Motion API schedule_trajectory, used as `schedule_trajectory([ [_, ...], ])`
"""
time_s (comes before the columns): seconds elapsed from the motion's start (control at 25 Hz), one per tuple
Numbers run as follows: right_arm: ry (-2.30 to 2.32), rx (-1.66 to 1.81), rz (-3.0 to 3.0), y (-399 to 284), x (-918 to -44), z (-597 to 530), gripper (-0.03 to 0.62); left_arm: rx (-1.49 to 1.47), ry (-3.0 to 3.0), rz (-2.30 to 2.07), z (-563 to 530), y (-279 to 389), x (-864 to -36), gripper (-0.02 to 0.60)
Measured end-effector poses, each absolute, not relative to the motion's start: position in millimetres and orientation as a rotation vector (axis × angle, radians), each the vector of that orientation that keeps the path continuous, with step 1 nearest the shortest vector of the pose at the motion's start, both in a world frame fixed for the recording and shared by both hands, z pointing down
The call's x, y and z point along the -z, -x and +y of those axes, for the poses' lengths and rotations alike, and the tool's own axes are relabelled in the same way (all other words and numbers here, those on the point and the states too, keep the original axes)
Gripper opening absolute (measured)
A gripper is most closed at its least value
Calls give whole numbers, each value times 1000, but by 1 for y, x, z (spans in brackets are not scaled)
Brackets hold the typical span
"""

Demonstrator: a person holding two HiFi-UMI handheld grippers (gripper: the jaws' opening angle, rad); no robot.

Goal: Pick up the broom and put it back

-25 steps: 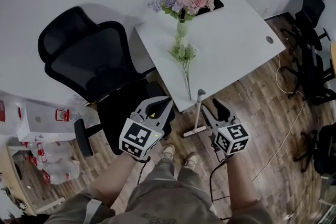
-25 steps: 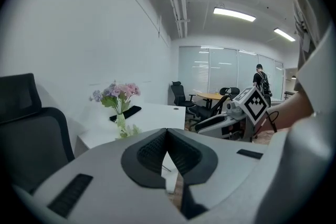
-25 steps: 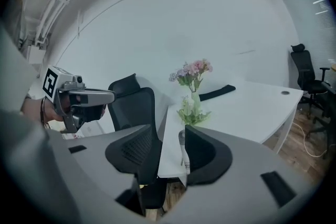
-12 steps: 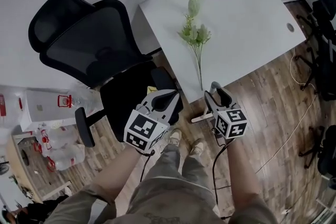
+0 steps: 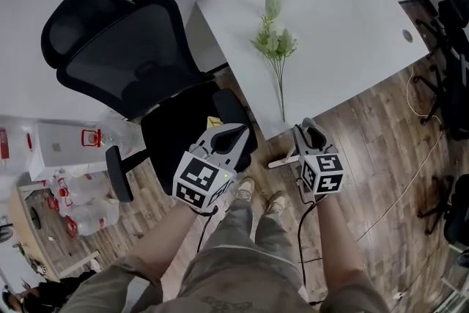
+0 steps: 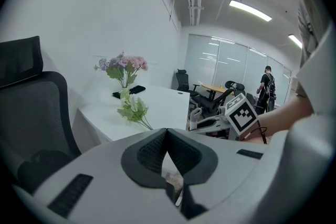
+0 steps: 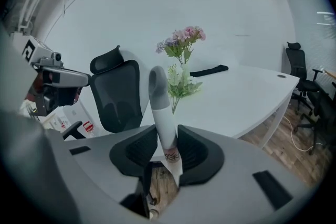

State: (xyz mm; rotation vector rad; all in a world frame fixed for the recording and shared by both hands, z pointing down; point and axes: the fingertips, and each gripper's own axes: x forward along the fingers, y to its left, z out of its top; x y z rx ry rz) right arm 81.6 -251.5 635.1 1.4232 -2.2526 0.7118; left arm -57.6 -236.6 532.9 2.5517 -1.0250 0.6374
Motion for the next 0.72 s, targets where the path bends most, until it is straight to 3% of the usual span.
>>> schedule_trajectory([
  [0.44,-1506,-649,-2143,-130,-610,-165,123,-632,-2590,-1017,-200,53,-511,17],
  [0.72,-1665,-561,-2204,-152,-528,-147,120,-584,-2637,-1078,-192,55,-468,17],
])
